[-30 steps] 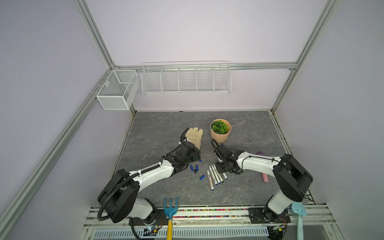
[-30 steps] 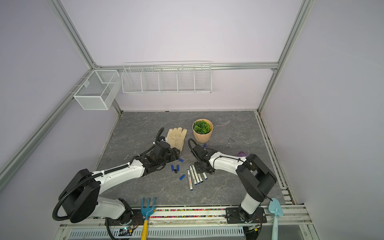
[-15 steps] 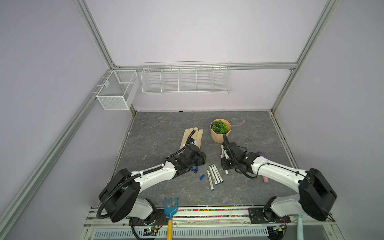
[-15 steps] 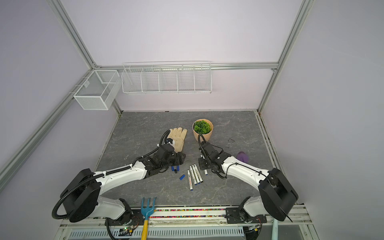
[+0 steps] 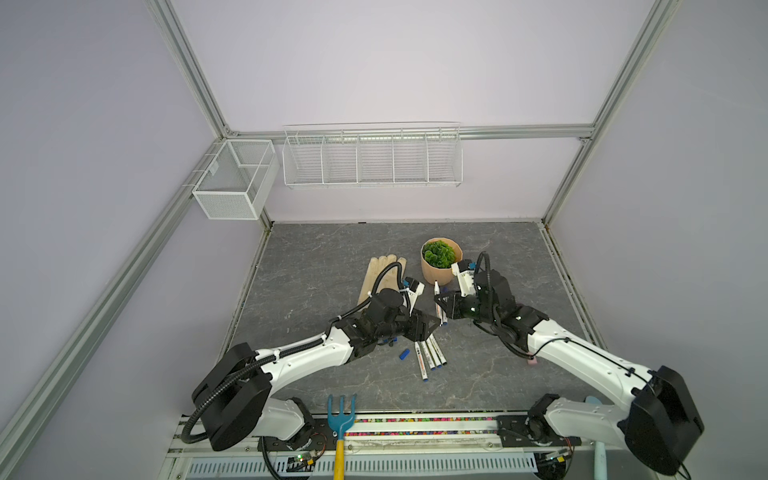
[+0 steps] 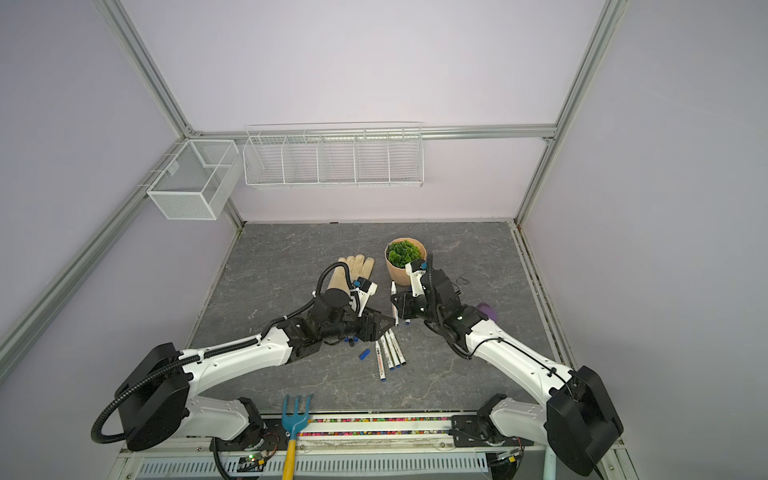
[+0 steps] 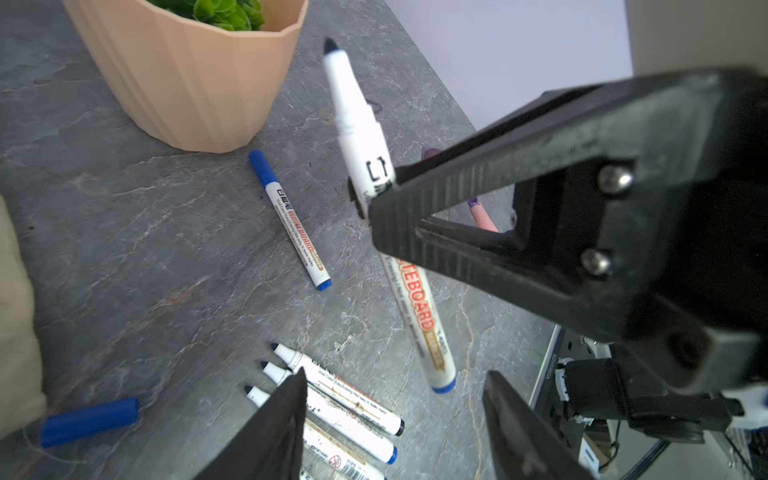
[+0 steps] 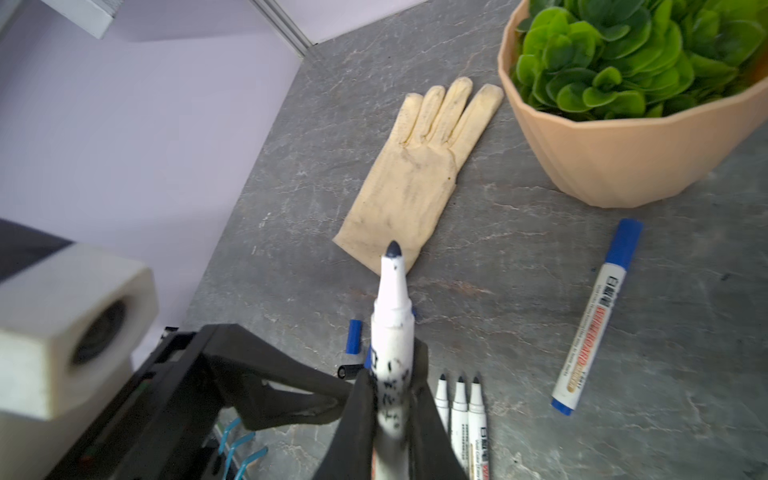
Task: Insert the pens into the pen caps
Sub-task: 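Pass the white marker from the right gripper to the left gripper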
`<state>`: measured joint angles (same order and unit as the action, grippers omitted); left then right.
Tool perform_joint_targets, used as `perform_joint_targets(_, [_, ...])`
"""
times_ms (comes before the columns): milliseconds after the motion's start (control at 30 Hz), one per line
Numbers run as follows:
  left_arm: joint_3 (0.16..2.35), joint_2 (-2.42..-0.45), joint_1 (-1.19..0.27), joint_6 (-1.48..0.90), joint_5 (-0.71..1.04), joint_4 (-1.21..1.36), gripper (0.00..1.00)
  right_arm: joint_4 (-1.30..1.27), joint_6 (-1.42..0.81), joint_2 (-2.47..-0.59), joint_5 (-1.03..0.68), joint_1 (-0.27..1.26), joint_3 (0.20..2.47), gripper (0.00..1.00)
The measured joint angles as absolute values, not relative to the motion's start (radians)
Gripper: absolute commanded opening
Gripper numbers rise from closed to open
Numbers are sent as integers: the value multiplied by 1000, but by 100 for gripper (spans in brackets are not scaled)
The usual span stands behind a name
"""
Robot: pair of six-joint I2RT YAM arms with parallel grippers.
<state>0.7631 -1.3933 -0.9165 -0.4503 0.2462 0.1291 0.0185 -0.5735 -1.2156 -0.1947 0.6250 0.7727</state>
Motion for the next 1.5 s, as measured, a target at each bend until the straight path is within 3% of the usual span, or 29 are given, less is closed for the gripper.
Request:
perform_joint_targets(233, [788, -1447, -917, -440, 259, 164, 48, -15, -579, -1216, -260, 624, 772, 10])
perform_joint_targets(467, [813, -1476, -920, -443, 258, 211, 25, -20, -575, -1216, -285, 623, 772, 9])
perform_joint_targets(800, [814, -1468, -921, -442, 229, 201, 19, -21, -573, -1176, -317, 589, 741, 9])
perform_joint_targets(1000, [813, -1460, -921, -433, 224, 189, 1, -22, -572, -1176, -340, 582, 739, 9])
perform_joint_targets(1067, [813, -1459, -921, -435, 221, 184, 0, -20, -569, -1176, -344, 582, 739, 10])
perform_joint_targets(1133, [813, -1456, -921, -435, 217, 181, 0, -20, -566, -1178, -347, 582, 739, 15])
perform_joint_targets(1233, [796, -1441, -926, -449, 185, 179, 0, 2, -535, -1190, -361, 584, 750, 40])
perform_joint_targets(1267, [786, -1434, -925, -461, 157, 175, 0, 19, -522, -1196, -364, 587, 758, 45])
perform_joint_targets(1500, [649, -1317, -910, -593, -160, 150, 0, 165, -401, -1270, -336, 698, 831, 53])
